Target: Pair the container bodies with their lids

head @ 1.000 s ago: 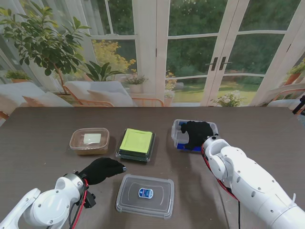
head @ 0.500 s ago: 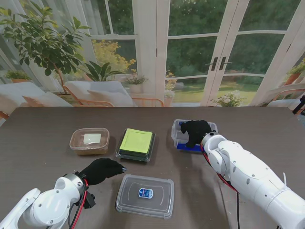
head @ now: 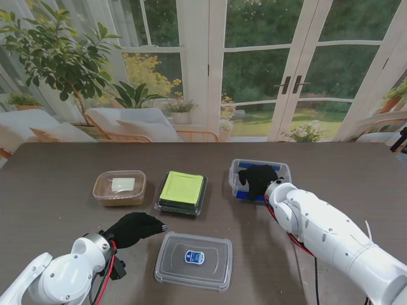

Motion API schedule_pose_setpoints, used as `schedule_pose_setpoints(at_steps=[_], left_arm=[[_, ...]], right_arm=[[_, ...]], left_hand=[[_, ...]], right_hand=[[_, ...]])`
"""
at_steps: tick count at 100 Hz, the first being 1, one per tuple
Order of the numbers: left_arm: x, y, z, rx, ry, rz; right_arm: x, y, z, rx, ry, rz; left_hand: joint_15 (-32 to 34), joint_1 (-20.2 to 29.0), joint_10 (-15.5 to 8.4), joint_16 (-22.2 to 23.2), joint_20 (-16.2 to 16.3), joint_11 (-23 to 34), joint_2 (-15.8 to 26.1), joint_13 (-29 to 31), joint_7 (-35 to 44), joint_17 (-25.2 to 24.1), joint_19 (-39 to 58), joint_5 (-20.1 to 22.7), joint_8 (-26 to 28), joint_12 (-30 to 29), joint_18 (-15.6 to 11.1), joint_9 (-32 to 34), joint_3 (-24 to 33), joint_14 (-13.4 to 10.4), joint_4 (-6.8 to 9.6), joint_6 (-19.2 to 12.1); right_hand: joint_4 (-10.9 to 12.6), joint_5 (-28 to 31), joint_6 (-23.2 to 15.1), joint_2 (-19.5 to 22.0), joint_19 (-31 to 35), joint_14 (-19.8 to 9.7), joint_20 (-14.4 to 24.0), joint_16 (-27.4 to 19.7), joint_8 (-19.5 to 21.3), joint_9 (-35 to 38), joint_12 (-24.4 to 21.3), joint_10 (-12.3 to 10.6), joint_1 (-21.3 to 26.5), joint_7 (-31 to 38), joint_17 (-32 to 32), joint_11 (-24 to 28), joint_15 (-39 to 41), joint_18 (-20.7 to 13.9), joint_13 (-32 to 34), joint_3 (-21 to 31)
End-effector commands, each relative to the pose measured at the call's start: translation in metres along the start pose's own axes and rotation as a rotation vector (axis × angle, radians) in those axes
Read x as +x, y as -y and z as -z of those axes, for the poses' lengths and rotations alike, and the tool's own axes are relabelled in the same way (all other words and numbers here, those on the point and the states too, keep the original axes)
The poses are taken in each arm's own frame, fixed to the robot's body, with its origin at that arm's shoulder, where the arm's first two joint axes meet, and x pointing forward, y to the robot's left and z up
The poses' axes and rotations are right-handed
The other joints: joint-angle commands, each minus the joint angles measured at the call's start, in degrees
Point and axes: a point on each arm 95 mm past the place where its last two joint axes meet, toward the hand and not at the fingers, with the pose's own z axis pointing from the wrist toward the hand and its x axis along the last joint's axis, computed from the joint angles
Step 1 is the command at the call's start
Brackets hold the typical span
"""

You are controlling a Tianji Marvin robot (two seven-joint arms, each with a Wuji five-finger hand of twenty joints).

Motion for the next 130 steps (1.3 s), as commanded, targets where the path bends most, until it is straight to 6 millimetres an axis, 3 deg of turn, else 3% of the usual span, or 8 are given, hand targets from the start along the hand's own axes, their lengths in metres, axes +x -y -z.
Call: schedule_pose_setpoints(at_steps=[1,17,25,28,32,52,83,130], left_arm=[[0.001,-0.002,0.002,-0.020,0.003,0.002],[0.001,-0.002,0.004,-0.021,0.011,0.002],[0.001,-0.002,0.005,-0.023,0.014,0.001],[0.001,-0.002,0.005,-0.024,0.015,0.001],[0.001,-0.002,0.005,-0.025,0.016,0.001],[0.000,-0.003,0.007,-0.026,0.023,0.003],[-0.001,-0.004,0.008,-0.026,0.020,0.008],[-0.003,-0.005,0.008,-0.020,0.008,0.012]], right_arm=[[0.003,0.003,-0.003,0.012,-0.011,-0.005],[0.005,0.008,-0.007,-0.004,-0.018,-0.018],[0.006,0.009,-0.009,-0.014,-0.025,-0.029],[0.007,0.009,-0.010,-0.016,-0.031,-0.033],[0.007,0.009,-0.011,-0.019,-0.039,-0.035],[0.013,0.007,-0.013,-0.055,-0.063,-0.063],[0.024,0.008,-0.008,-0.038,-0.100,-0.118],[0.049,0.012,0.008,0.006,-0.069,-0.191]], left_hand=[[0.1,1.9,-0.3,-0.5,1.1,-0.1,2.4,-0.8,-0.1,-1.4,-0.9,-0.1,0.2,-0.1,-2.5,0.0,-1.1,-0.4,2.47,-0.7],[0.1,1.9,-0.1,-0.5,1.1,-0.2,2.4,-0.8,-0.1,-1.4,-0.9,-0.1,0.2,-0.1,-2.5,-0.2,-1.1,-0.4,2.47,-0.7],[0.1,1.9,-0.1,-0.5,1.0,-0.2,2.4,-0.9,-0.1,-1.4,-0.9,-0.1,0.2,-0.1,-2.5,-0.2,-1.1,-0.4,2.46,-0.8],[0.1,1.9,-0.1,-0.5,1.0,-0.2,2.4,-0.9,-0.1,-1.4,-0.9,-0.2,0.2,-0.1,-2.5,-0.1,-1.2,-0.4,2.46,-0.8],[0.1,1.9,-0.1,-0.5,1.0,-0.2,2.4,-0.9,-0.1,-1.4,-0.9,-0.1,0.2,-0.1,-2.5,-0.1,-1.1,-0.4,2.46,-0.7],[0.1,1.9,-0.1,-0.5,1.0,-0.2,2.4,-0.9,-0.1,-1.4,-1.0,-0.2,0.2,-0.1,-2.6,-0.2,-1.1,-0.5,2.46,-0.8],[0.1,1.9,-0.1,-0.5,1.0,-0.2,2.5,-0.9,-0.1,-1.4,-1.0,-0.3,0.2,-0.1,-2.6,-0.2,-1.2,-0.5,2.45,-0.8],[0.0,1.9,0.0,-0.5,1.0,-0.2,2.5,-0.9,-0.1,-1.4,-1.1,-0.2,0.2,-0.1,-2.6,-0.2,-1.2,-0.5,2.46,-0.7]], right_hand=[[-1.4,1.7,-1.0,-4.5,2.3,-1.1,-1.0,0.2,0.6,2.2,0.9,-1.5,2.0,1.0,-5.1,0.6,0.7,-1.6,1.9,4.0],[-1.4,7.5,-1.7,-4.8,5.1,-1.6,-1.4,1.2,1.2,9.5,2.1,-1.3,7.1,2.1,0.2,1.6,2.6,-2.1,8.2,5.5],[-10.3,11.1,-2.4,-7.4,6.8,-1.5,-3.0,2.3,1.3,14.0,4.6,-1.0,12.2,2.5,2.8,0.5,3.2,-2.1,11.3,5.2],[-11.8,12.3,-3.0,-8.3,7.6,-1.3,-3.6,2.9,-4.7,16.1,5.7,-0.9,14.2,5.1,4.1,-0.5,3.5,-2.2,12.8,5.2],[-12.4,13.5,-3.9,-8.9,8.3,-1.3,-3.5,3.5,-7.8,18.2,6.2,-1.1,16.1,7.0,5.6,-0.8,4.0,-2.3,14.4,4.7],[-10.7,20.6,-8.7,-7.4,12.6,1.0,-1.2,6.8,-15.3,27.3,8.5,-1.4,20.1,16.7,12.8,1.4,9.8,-1.4,22.7,5.1],[-10.2,22.9,-11.0,-5.8,14.7,2.7,1.1,7.2,-15.5,28.8,10.5,-0.5,20.3,19.7,16.6,1.7,11.9,-0.6,26.4,5.4],[-10.0,21.9,-9.7,-3.5,14.2,2.9,3.0,7.9,-15.6,28.0,11.9,0.3,19.0,20.0,15.8,1.7,12.1,0.2,26.4,5.5]])
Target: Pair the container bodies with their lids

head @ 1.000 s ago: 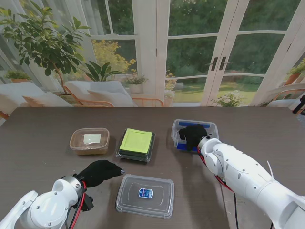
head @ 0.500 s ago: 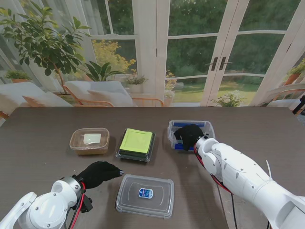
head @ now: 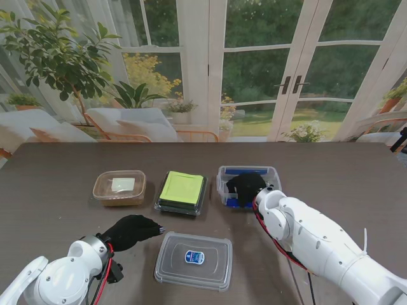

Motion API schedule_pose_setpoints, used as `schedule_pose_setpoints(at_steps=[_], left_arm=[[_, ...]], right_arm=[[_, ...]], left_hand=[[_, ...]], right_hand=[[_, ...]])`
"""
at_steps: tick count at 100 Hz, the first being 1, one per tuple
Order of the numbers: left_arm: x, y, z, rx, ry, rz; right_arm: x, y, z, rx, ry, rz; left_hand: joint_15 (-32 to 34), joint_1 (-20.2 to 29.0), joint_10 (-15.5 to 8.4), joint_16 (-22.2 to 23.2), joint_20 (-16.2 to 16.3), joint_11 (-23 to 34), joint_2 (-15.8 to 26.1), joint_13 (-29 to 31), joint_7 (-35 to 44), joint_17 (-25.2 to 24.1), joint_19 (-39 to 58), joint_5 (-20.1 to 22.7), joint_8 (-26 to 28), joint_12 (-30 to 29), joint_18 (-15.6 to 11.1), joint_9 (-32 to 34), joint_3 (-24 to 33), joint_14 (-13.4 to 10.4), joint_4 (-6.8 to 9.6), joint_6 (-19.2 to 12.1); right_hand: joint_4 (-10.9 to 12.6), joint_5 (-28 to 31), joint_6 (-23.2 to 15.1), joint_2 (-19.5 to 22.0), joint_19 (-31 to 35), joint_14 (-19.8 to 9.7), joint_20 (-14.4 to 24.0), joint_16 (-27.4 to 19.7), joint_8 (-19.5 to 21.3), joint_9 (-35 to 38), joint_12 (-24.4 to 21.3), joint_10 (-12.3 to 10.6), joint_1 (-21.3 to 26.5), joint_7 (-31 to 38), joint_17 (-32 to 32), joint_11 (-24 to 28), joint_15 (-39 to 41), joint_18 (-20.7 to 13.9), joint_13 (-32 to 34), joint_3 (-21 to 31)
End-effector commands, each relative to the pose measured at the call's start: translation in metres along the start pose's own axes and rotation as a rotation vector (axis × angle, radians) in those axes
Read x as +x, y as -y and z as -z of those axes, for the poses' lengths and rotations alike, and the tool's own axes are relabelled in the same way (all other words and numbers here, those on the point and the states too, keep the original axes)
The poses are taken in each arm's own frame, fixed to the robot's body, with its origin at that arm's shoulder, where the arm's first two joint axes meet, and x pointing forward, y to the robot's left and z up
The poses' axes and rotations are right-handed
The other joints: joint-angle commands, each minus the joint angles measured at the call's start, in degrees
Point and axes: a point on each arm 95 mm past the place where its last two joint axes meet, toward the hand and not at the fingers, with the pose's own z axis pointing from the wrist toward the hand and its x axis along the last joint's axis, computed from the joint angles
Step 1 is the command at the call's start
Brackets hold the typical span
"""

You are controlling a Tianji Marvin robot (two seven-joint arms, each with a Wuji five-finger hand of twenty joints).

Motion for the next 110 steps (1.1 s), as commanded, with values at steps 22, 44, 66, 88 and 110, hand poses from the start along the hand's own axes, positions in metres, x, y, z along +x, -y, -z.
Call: schedule_pose_setpoints(at_steps=[22,44,66,88,110], left_arm=[[-0.001,-0.002,0.000,-0.016,-0.018,0.004],[-0.003,-0.002,0.002,-0.009,-0.018,0.007],[-0.003,-0.003,0.001,-0.005,-0.022,0.012],[-0.004,-0.003,0.001,-0.002,-0.029,0.012],[-0.005,-0.003,0.001,0.000,-0.028,0.014]], right_arm=[[0.019,0.012,0.012,0.032,0.028,-0.030],[0.031,0.018,0.017,0.054,0.031,-0.051],[0.042,0.022,0.019,0.059,0.040,-0.074],[0.052,0.022,0.019,0.061,0.045,-0.082],[0.054,0.016,0.021,0.049,0.038,-0.080]], left_hand=[[0.0,1.9,0.0,-0.5,1.0,-0.2,2.4,-0.9,-0.1,-1.4,-1.1,-0.1,0.2,-0.1,-2.5,-0.2,-1.2,-0.4,2.46,-0.7],[0.0,1.9,0.0,-0.5,1.0,-0.2,2.4,-0.8,-0.1,-1.5,-1.2,-0.1,0.2,-0.1,-2.6,-0.2,-1.2,-0.4,2.46,-0.7],[0.0,1.9,0.0,-0.5,1.1,-0.2,2.5,-0.9,-0.1,-1.4,-1.2,-0.2,0.2,-0.1,-2.5,-0.2,-1.2,-0.5,2.46,-0.8],[0.0,1.9,0.0,-0.5,1.0,-0.2,2.5,-0.9,-0.2,-1.4,-1.2,-0.3,0.2,-0.2,-2.6,-0.2,-1.2,-0.5,2.47,-0.8],[0.0,1.9,0.0,-0.5,1.1,-0.2,2.5,-0.9,-0.1,-1.4,-1.2,-0.2,0.2,-0.2,-2.6,-0.3,-1.2,-0.5,2.46,-0.7]], right_hand=[[1.6,1.9,-2.6,4.5,2.2,0.5,2.9,1.6,0.7,0.9,1.6,0.5,1.6,5.8,14.3,1.4,1.2,1.9,3.1,4.8],[1.5,1.7,-2.6,4.9,2.2,0.5,3.2,2.0,0.7,0.8,1.6,0.5,1.1,5.7,13.7,1.4,1.0,1.7,2.8,4.6],[1.6,1.6,-2.3,5.1,2.1,0.6,3.4,2.7,0.7,0.6,1.6,0.6,1.1,5.5,13.4,1.3,1.3,1.6,2.2,4.5],[1.6,1.5,-2.2,5.4,2.2,0.4,3.6,2.8,0.7,0.4,1.5,0.7,1.0,5.4,13.2,1.3,1.2,1.5,1.9,4.4],[1.6,1.4,-2.1,5.7,2.1,0.4,3.6,3.0,0.7,0.3,1.6,0.7,0.7,5.3,12.8,1.4,1.4,1.3,1.7,4.3]])
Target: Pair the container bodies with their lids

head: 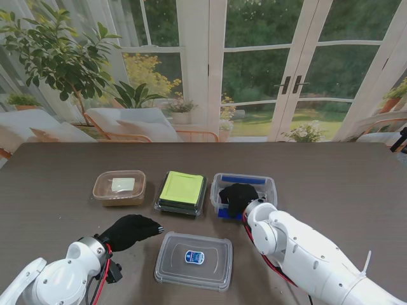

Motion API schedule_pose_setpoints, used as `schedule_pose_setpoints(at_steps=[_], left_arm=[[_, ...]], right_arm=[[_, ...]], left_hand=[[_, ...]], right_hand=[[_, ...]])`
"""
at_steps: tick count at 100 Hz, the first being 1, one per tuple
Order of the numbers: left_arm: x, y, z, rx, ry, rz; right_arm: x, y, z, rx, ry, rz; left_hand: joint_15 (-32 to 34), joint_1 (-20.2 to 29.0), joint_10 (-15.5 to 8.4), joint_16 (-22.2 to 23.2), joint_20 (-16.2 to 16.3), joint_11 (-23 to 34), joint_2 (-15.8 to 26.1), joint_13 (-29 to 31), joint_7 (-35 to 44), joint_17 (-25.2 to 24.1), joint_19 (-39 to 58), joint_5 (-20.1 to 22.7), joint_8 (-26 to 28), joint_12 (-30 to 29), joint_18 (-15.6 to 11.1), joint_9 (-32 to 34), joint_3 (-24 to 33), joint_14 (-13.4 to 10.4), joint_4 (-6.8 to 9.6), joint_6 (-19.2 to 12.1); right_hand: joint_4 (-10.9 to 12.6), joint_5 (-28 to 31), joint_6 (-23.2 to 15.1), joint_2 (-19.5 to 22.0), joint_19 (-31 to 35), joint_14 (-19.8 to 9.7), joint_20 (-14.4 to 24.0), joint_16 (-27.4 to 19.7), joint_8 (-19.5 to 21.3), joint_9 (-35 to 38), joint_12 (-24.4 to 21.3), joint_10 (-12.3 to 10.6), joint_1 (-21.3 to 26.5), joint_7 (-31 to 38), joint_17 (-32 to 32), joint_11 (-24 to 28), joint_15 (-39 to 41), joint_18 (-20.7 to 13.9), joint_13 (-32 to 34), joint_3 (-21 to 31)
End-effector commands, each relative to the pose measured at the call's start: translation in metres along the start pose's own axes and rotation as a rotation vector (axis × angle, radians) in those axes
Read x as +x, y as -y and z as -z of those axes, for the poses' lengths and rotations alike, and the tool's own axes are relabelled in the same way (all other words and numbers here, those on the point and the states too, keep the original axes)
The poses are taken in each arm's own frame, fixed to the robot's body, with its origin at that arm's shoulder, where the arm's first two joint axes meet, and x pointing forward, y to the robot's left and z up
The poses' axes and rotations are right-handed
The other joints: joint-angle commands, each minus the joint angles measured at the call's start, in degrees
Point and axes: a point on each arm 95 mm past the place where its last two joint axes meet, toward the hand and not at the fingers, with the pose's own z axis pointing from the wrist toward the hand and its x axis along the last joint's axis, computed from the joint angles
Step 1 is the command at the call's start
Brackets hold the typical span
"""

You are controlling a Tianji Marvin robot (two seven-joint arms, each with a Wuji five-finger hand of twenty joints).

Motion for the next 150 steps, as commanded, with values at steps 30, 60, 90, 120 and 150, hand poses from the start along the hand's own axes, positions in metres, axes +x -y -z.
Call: schedule_pose_setpoints(at_steps=[30,60,90,120,150], left_arm=[[0.000,-0.003,-0.001,-0.021,-0.005,0.010],[0.000,-0.003,-0.002,-0.023,-0.011,0.010],[0.001,-0.004,-0.003,-0.022,-0.013,0.016],[0.001,-0.005,-0.003,-0.022,-0.013,0.020],[0.001,-0.006,-0.003,-0.027,-0.006,0.024]], right_arm=[[0.011,0.001,0.006,0.025,-0.017,-0.013],[0.018,0.006,0.010,0.010,0.006,-0.034],[0.022,0.006,0.013,0.009,0.030,-0.043],[0.023,0.007,0.017,0.008,0.032,-0.048],[0.023,0.008,0.022,0.009,0.018,-0.030]], left_hand=[[0.0,1.8,-0.1,-0.5,1.1,-0.2,2.5,-0.9,-0.1,-1.3,-1.2,-0.2,0.2,-0.2,-2.6,-0.3,-1.2,-0.4,2.46,-0.7],[-0.1,1.9,0.0,-0.5,1.1,-0.2,2.5,-1.0,-0.1,-1.4,-1.3,-0.2,0.2,-0.2,-2.6,-0.2,-1.2,-0.4,2.47,-0.8],[0.0,1.8,0.0,-0.5,1.1,-0.2,2.5,-0.8,-0.1,-1.3,-1.3,-0.2,0.2,-0.2,-2.6,-0.2,-1.2,-0.5,2.46,-0.8],[0.0,1.9,0.0,-0.5,1.1,-0.2,2.4,-1.0,-0.1,-1.4,-1.3,-0.2,0.2,-0.2,-2.6,-0.3,-1.2,-0.3,2.47,-0.8],[-0.1,1.8,0.0,-0.6,1.1,-0.2,2.5,-1.0,-0.2,-1.4,-1.4,-0.3,0.2,-0.2,-2.6,-0.4,-1.2,-0.5,2.47,-0.8]], right_hand=[[1.6,1.4,-4.2,4.1,2.2,-1.0,2.3,1.1,0.7,0.3,0.8,-0.6,0.8,4.5,12.4,1.4,2.2,1.2,1.6,4.3],[1.4,1.2,-3.9,3.9,2.2,-0.9,2.3,1.2,0.7,0.0,0.8,-0.5,0.3,4.3,12.0,1.3,2.3,1.4,1.4,4.2],[1.4,0.9,-3.7,4.3,2.3,-0.9,2.4,1.3,0.7,-0.3,0.9,-0.4,0.0,4.1,11.6,1.3,2.5,1.3,1.0,4.1],[1.4,0.6,-3.5,4.6,2.1,-1.2,2.3,1.3,0.7,-0.6,0.9,-0.3,-0.2,3.9,11.2,1.3,2.5,1.0,0.7,4.0],[0.2,-4.4,-3.2,3.3,0.2,-1.0,2.0,1.4,0.3,-6.5,1.6,0.9,-2.6,0.2,6.2,0.3,1.3,2.1,-4.4,2.7]])
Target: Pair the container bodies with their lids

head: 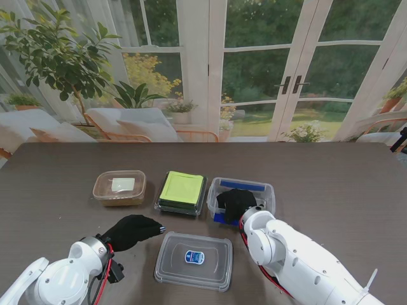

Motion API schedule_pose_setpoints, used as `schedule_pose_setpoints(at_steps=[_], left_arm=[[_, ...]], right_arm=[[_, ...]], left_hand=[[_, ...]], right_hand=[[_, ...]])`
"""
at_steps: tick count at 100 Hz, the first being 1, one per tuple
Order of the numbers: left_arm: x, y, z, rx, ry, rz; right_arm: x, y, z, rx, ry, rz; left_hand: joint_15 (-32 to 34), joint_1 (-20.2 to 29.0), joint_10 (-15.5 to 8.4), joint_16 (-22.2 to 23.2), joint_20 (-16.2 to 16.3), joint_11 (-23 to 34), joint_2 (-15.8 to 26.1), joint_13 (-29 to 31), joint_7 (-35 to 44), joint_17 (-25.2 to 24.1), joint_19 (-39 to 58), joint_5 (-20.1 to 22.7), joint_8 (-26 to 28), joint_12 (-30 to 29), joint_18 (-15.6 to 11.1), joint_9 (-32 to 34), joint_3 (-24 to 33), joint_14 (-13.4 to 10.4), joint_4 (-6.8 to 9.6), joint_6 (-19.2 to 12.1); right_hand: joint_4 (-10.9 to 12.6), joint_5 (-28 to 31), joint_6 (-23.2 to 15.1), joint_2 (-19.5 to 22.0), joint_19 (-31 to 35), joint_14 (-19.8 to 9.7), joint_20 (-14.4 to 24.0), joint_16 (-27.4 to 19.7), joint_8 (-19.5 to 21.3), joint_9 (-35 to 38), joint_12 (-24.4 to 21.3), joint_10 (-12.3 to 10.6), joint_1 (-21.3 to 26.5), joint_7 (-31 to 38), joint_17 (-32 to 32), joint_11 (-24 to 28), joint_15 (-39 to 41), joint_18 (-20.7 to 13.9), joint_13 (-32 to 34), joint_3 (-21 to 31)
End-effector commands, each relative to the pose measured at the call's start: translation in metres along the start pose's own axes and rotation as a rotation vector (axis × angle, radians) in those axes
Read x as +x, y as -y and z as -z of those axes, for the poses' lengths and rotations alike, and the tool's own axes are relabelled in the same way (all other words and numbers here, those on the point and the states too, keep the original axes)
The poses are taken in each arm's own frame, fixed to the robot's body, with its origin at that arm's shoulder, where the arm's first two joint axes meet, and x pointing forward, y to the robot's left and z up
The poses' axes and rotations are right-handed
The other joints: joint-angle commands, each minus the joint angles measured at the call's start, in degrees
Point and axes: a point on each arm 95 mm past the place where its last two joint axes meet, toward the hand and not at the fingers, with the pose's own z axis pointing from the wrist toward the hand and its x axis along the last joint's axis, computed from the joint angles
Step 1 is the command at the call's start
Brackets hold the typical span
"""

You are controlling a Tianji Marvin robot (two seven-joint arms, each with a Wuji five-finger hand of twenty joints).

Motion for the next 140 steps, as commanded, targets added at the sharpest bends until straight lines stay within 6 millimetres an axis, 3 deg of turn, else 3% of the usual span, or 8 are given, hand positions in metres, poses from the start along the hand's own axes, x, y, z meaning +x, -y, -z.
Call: schedule_pose_setpoints(at_steps=[1,16,27,48,72,111,128,140], left_arm=[[0.001,-0.004,0.001,-0.021,0.001,0.010],[0.001,-0.004,0.001,-0.022,0.002,0.010],[0.001,-0.004,0.001,-0.023,0.002,0.009],[0.001,-0.004,0.001,-0.024,0.001,0.007],[-0.001,-0.005,0.006,-0.036,0.017,-0.009],[-0.004,-0.010,0.018,-0.087,0.062,-0.036],[-0.007,-0.015,0.022,-0.104,0.087,-0.050],[-0.011,-0.017,0.022,-0.118,0.105,-0.072]], right_arm=[[0.004,0.004,0.003,0.017,-0.016,0.001],[0.004,0.003,0.005,0.012,-0.027,0.019],[0.004,0.001,0.007,0.009,-0.033,0.024],[0.004,-0.010,0.013,-0.005,-0.050,0.030],[0.005,-0.031,0.036,-0.074,-0.077,-0.022],[0.001,-0.032,0.090,-0.076,-0.071,-0.121],[-0.003,-0.025,0.107,-0.013,-0.078,-0.142],[-0.006,-0.018,0.112,0.019,-0.081,-0.154]], left_hand=[[-0.1,1.9,0.1,-0.6,1.1,-0.2,2.5,-1.0,-0.2,-1.4,-1.4,-0.3,0.2,-0.2,-2.6,-0.3,-1.1,-0.5,2.49,-0.7],[-0.1,1.8,0.0,-0.6,1.1,-0.2,2.5,-1.0,-0.2,-1.4,-1.4,-0.4,0.2,-0.2,-2.6,-0.3,-1.2,-0.4,2.47,-0.8],[-0.2,1.8,0.0,-0.6,1.1,-0.2,2.4,-1.0,-0.2,-1.4,-1.4,-0.3,0.2,-0.2,-2.5,-0.4,-1.2,-0.4,2.48,-0.8],[-0.1,1.8,0.0,-0.5,1.2,-0.2,2.4,-0.9,-0.2,-1.4,-1.3,-0.3,0.2,-0.2,-2.7,-0.3,-1.2,-0.5,2.47,-0.8],[0.2,2.0,0.2,-0.4,1.4,-0.2,2.3,-0.6,-0.6,-1.1,-0.8,-0.9,0.0,-0.2,-2.5,-0.3,-1.1,-0.3,2.47,0.3],[11.6,3.7,2.5,7.2,6.3,3.2,2.5,1.6,-0.5,-0.1,14.5,-0.4,-1.1,6.8,-1.0,3.9,-1.2,3.7,2.18,2.5],[34.8,5.6,3.4,24.1,19.5,17.3,1.7,5.6,-0.5,6.8,35.1,-0.2,-1.1,30.4,1.9,6.4,-0.9,9.5,2.19,3.4],[51.5,1.9,2.5,33.4,35.4,32.6,-2.5,12.3,-0.5,16.2,43.1,0.2,-1.2,42.3,3.2,6.2,12.4,8.4,1.43,3.8]], right_hand=[[0.1,-1.5,-2.6,0.3,0.1,-0.5,0.7,0.7,0.3,-2.1,0.8,0.9,-0.6,0.2,6.0,0.2,0.7,2.1,-2.1,2.7],[2.1,-3.4,-0.3,1.3,-2.6,0.0,0.0,-0.8,3.4,-7.9,-2.5,2.0,-5.2,-8.1,1.9,0.0,-1.1,3.1,-6.5,3.0],[11.4,-5.9,1.7,4.0,-5.0,1.0,-0.5,-2.5,12.3,-12.6,-6.3,2.6,-8.4,-16.4,-1.6,-0.8,-4.1,3.5,-10.7,2.8],[11.2,-13.1,3.4,5.2,-11.0,2.3,-2.7,-7.0,13.1,-20.0,-12.9,3.8,-14.3,-21.6,-7.8,-7.4,-12.0,4.1,-18.1,0.1],[13.8,-16.6,5.0,21.4,-12.0,2.6,-3.6,-8.8,13.2,-22.2,-15.5,4.6,-20.7,-22.4,-8.0,-7.7,-14.0,3.8,-20.5,-5.9],[16.2,-10.0,5.5,30.4,2.9,1.0,1.3,-0.2,12.2,-9.2,-8.7,4.8,-17.5,-23.5,6.4,0.2,4.5,4.1,-5.6,-3.4],[8.7,-8.6,3.2,25.5,17.0,-2.8,5.7,7.6,4.3,-0.1,2.6,2.7,-9.8,-22.1,19.3,9.1,25.2,3.5,7.3,0.9],[11.4,-5.8,2.9,25.6,25.7,-7.7,6.1,16.0,4.3,7.0,8.2,1.3,-9.6,-24.8,30.6,15.2,44.8,3.2,7.6,4.2]])
